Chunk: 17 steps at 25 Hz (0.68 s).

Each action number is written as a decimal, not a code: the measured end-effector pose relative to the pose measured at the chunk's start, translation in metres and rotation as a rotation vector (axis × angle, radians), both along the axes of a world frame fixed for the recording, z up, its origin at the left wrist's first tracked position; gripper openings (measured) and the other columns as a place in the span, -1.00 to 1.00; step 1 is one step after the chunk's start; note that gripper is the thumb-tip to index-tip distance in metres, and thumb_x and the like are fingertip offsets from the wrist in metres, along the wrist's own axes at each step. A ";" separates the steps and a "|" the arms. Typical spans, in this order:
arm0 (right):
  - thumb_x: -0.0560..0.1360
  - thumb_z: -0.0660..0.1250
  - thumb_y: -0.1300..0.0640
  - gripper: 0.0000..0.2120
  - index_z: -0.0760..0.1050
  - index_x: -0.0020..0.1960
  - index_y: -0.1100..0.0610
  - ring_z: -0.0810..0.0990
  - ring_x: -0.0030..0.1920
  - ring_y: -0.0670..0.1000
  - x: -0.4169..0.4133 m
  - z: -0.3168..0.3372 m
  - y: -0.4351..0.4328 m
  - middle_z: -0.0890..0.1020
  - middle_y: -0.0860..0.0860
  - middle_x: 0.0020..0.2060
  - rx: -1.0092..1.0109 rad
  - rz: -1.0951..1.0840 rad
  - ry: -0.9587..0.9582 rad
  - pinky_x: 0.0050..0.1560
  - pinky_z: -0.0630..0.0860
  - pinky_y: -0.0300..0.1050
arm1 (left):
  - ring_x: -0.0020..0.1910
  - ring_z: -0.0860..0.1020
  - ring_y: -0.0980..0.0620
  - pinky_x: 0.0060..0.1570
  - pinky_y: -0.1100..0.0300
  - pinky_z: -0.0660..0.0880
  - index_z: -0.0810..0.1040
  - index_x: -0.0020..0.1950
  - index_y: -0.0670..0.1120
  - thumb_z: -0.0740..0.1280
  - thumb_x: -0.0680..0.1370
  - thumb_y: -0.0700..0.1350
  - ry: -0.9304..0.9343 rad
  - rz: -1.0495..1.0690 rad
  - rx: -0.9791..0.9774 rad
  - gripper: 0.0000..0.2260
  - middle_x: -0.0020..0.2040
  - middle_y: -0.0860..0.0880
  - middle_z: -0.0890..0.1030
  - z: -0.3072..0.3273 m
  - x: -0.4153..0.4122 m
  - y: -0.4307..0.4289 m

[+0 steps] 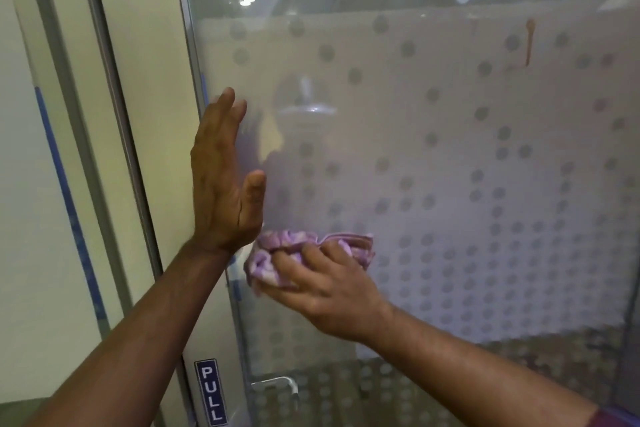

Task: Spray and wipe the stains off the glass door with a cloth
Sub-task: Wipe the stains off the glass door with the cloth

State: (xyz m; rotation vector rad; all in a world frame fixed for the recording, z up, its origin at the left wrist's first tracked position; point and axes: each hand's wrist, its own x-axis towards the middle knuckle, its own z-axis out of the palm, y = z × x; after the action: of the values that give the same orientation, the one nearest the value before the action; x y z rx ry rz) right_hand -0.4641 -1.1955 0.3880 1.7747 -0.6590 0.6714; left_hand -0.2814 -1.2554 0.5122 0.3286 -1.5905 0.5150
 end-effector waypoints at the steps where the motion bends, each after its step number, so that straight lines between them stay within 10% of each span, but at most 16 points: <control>1: 0.71 0.31 0.11 -0.59 0.50 0.54 -0.06 0.63 0.10 0.20 -0.004 -0.005 0.001 0.63 0.12 0.34 0.018 -0.001 0.016 -0.08 0.44 0.08 | 0.73 0.24 -0.33 0.72 -0.28 0.19 0.30 0.67 -0.32 -0.04 0.76 0.31 0.005 0.034 -0.004 -0.22 0.70 -0.35 0.30 0.000 -0.002 0.002; 17: 0.51 0.37 0.14 -0.46 0.59 0.47 -0.14 0.59 0.20 0.38 -0.292 0.075 0.072 0.56 0.27 0.43 -0.293 -0.391 -1.052 0.11 0.49 0.21 | 0.69 0.25 -0.43 0.61 -0.38 0.24 0.41 0.60 -0.23 0.17 0.72 0.16 -0.114 0.409 -0.015 -0.40 0.68 -0.38 0.32 -0.037 -0.062 0.016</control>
State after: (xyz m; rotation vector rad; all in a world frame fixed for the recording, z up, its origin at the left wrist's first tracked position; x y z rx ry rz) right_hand -0.7561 -1.1238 0.4635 0.8785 -1.4647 1.3391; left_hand -0.3435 -1.2390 0.4755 0.6285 -1.6340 0.8716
